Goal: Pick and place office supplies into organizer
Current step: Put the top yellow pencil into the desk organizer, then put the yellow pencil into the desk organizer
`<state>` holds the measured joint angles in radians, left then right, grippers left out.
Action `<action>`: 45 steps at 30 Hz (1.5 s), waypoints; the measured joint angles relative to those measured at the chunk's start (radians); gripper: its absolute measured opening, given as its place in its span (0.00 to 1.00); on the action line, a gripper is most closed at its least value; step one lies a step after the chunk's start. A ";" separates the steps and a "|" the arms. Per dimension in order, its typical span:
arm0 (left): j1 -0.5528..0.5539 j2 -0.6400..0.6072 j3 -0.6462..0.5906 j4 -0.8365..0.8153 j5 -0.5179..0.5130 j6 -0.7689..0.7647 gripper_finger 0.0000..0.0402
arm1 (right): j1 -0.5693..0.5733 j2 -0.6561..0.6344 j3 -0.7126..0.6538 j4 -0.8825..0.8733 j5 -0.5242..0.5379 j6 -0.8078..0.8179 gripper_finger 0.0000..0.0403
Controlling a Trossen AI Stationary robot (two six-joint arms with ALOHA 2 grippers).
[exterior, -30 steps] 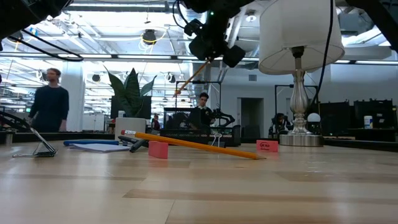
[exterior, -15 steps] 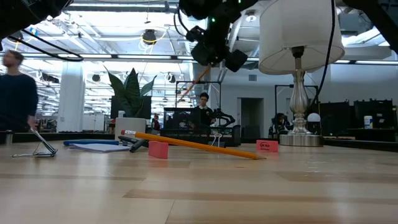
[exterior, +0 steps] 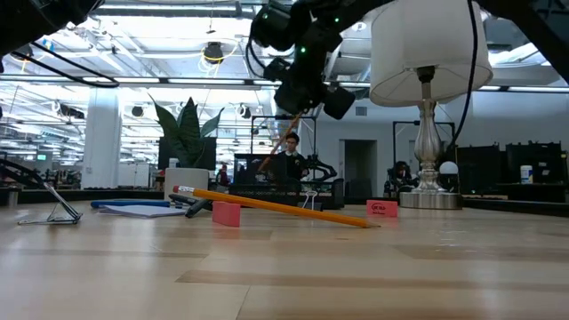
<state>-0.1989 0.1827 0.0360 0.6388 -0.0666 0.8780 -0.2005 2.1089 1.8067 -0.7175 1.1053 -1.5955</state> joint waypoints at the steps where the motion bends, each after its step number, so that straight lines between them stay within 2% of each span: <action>1: 0.000 0.000 0.000 0.000 0.000 0.000 0.18 | 0.000 0.007 0.000 -0.003 0.000 0.001 0.02; 8: 0.000 0.000 0.000 -0.001 0.000 0.000 0.18 | -0.003 0.007 0.000 -0.007 -0.001 0.008 0.03; 17: 0.000 0.000 0.000 -0.001 0.000 -0.001 0.18 | -0.001 0.007 0.000 -0.004 -0.004 0.025 0.15; 31: 0.000 0.000 0.000 -0.008 -0.001 0.000 0.18 | 0.015 -0.017 0.012 0.013 -0.005 0.036 0.17; 40: 0.000 0.000 0.000 -0.023 -0.046 0.016 0.18 | 0.067 -0.123 0.125 -0.026 -0.014 0.316 0.17; 45: 0.000 0.000 0.000 -0.022 -0.099 -0.021 0.18 | 0.101 -0.243 0.126 -0.163 -0.178 0.658 0.17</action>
<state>-0.1989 0.1829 0.0360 0.6170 -0.1658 0.8566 -0.0999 1.8662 1.9324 -0.8802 0.9272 -0.9378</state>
